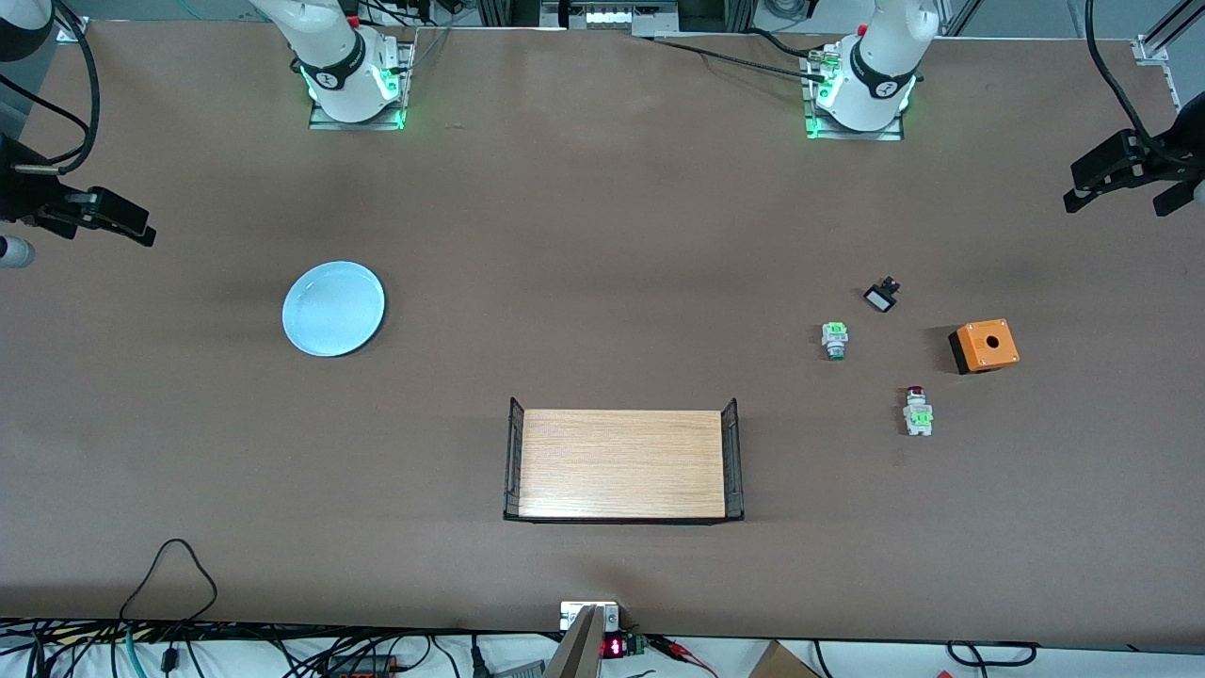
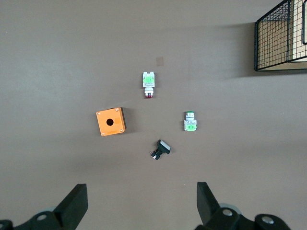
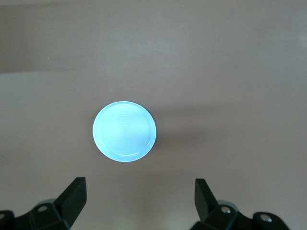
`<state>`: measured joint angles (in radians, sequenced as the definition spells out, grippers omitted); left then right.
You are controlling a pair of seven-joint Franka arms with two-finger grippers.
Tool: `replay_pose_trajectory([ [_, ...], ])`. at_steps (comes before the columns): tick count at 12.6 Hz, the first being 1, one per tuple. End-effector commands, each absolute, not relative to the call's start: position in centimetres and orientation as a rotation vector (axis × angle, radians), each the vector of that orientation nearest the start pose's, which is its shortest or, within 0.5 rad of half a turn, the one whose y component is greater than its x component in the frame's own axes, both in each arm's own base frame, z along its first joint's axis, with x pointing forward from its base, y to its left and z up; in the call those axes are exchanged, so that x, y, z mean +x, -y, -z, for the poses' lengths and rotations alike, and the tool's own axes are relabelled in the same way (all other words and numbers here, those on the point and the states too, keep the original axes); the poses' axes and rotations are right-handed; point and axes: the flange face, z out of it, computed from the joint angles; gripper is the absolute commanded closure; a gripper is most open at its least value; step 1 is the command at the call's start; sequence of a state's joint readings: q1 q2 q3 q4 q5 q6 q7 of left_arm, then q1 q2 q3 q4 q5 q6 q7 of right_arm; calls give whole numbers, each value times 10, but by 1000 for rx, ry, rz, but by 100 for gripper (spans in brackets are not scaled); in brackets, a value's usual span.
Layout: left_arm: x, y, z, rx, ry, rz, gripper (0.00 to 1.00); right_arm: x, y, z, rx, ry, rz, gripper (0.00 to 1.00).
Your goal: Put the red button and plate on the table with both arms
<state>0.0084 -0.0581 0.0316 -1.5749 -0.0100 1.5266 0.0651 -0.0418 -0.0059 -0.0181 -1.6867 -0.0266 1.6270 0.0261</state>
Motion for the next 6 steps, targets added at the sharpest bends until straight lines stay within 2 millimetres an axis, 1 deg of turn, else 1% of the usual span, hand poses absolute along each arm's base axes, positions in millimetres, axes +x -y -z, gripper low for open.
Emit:
replay_pose_trajectory([
  [1, 530, -22, -657, -3141, -31, 12, 0, 550, 39, -592, -3171, -128, -65, 0],
  [2, 530, -21, -657, -3139, -33, 12, 0, 550, 43, -595, -3162, -136, -52, 0],
  [4, 530, -22, -657, -3141, -31, 12, 0, 550, 39, -595, -3162, -117, -54, 0],
  [6, 530, -21, -657, -3139, -33, 12, 0, 548, 40, -595, -3166, -112, -84, 0],
])
